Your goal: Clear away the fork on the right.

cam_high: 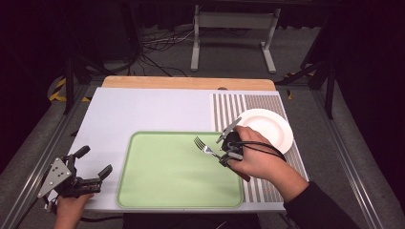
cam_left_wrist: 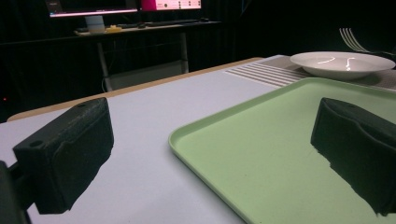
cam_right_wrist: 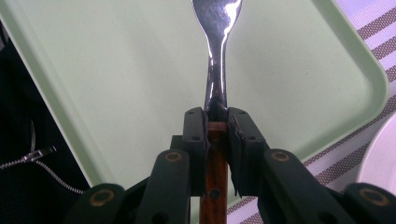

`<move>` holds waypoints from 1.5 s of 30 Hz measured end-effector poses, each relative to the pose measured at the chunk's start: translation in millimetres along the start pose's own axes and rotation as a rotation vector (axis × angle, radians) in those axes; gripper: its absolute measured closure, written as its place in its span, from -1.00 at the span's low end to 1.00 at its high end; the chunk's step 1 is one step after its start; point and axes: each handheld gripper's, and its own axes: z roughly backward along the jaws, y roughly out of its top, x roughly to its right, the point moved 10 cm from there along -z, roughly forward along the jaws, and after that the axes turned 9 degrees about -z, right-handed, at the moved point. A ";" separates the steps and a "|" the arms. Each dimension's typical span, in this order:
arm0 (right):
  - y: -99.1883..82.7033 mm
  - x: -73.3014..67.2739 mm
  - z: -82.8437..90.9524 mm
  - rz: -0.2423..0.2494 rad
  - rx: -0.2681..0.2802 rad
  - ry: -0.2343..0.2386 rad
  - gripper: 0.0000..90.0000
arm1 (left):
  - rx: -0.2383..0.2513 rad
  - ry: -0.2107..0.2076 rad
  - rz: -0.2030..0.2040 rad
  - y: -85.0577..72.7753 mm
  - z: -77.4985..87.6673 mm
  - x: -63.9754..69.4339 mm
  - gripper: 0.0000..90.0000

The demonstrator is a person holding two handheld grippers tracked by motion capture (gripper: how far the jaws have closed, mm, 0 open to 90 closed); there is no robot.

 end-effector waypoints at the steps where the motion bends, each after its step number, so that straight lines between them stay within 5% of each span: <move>1: 0.0 0.0 0.0 0.000 0.000 0.000 0.74 | 0.000 0.000 0.000 0.0 0.0 0.0 -1.00; 5: 0.3 -2.3 -2.6 -0.092 0.006 0.003 0.74 | 0.000 0.000 -0.002 0.2 0.1 0.0 -1.00; 18: 0.0 -3.3 -9.2 -0.243 0.007 -0.005 0.74 | -0.002 -0.001 -0.002 0.0 0.1 0.1 -1.00; 32: -2.4 -0.4 -20.0 -0.363 -0.040 -0.044 0.74 | 0.000 0.000 -0.001 0.1 0.1 -0.1 -1.00; 45: -4.8 2.1 -40.2 -0.397 -0.088 -0.033 0.74 | -0.001 0.000 -0.003 0.1 0.4 0.1 -1.00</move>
